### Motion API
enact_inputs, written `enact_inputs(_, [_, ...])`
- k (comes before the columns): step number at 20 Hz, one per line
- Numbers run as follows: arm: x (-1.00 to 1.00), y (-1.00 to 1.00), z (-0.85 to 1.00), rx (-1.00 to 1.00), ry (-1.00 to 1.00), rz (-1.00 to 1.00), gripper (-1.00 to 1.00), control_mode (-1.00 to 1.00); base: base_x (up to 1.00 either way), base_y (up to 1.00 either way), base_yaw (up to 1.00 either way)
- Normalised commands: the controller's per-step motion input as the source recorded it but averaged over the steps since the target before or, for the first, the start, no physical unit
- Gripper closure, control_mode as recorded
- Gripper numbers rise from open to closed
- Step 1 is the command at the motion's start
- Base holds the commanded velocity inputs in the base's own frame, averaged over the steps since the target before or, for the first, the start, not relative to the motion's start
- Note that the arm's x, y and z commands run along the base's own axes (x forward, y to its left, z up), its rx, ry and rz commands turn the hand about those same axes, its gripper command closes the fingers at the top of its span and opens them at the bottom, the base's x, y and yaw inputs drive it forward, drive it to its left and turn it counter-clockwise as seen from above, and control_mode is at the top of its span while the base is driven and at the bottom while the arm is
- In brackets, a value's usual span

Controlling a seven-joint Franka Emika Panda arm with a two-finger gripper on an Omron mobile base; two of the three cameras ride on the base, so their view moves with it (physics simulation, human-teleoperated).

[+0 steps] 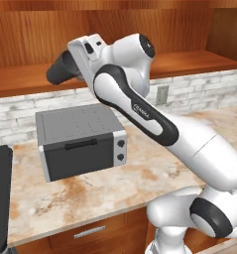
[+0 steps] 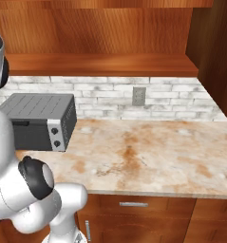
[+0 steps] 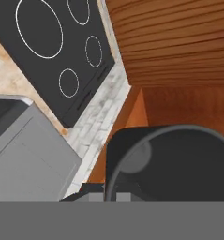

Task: There is a bowl on the dining counter. Grab a lemon wedge from the fridge and place it in the bowl. Then get the liquor bottle and glass cup from the cabinet and place them next to the bowl.

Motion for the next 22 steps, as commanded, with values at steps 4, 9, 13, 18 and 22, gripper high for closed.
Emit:
enact_inputs(4, [-0.69, -0.69, -0.12, 0.01, -0.04, -0.07, 1.00, -1.00, 0.00, 0.00, 0.00])
enact_inputs(9, [-0.80, -0.67, -0.01, 0.04, -0.07, -0.05, 1.00, -1.00, 0.00, 0.00, 0.00])
enact_inputs(13, [-0.90, -0.50, 0.00, 0.01, -0.16, 0.00, 1.00, -1.00, 0.00, 0.00, 0.00])
enact_inputs(18, [-0.87, -0.53, 0.00, 0.00, -0.15, 0.06, 1.00, -1.00, 0.00, 0.00, 0.00])
enact_inputs(22, [-0.46, -0.09, -0.02, 0.00, -0.02, 0.00, 1.00, 1.00, -0.14, -0.01, 0.00])
